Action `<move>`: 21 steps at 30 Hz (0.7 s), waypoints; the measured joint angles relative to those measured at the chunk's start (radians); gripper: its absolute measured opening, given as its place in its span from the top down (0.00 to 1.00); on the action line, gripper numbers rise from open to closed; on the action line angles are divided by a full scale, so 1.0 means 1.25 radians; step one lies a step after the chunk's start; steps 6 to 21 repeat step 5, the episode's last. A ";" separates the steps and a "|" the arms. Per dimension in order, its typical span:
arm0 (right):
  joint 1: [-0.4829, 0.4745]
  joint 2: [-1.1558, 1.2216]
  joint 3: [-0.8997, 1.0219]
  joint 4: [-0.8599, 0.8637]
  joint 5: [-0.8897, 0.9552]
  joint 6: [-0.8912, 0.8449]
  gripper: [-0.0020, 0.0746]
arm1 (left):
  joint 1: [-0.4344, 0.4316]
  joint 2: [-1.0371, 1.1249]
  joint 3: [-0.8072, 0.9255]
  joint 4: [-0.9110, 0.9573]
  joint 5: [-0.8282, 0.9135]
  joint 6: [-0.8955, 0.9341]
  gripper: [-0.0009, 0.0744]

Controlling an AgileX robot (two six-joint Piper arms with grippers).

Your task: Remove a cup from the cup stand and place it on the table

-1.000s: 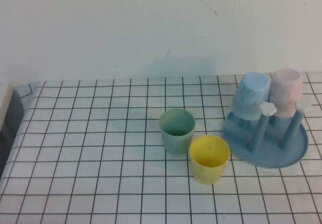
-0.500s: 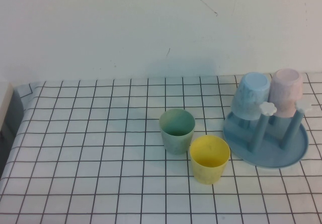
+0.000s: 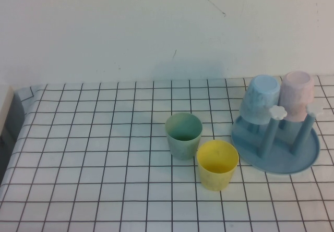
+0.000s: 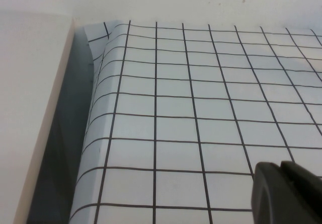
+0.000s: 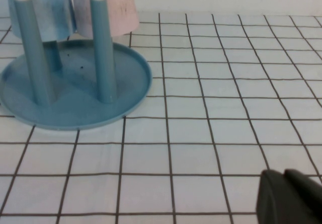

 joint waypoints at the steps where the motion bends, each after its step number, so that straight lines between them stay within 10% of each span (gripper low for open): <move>1: 0.000 0.000 0.000 0.000 0.000 0.000 0.98 | 0.000 0.000 0.000 0.000 0.000 0.000 0.99; 21: 0.000 0.000 0.000 0.000 0.001 0.000 0.98 | 0.000 0.000 0.000 0.000 0.000 0.000 0.99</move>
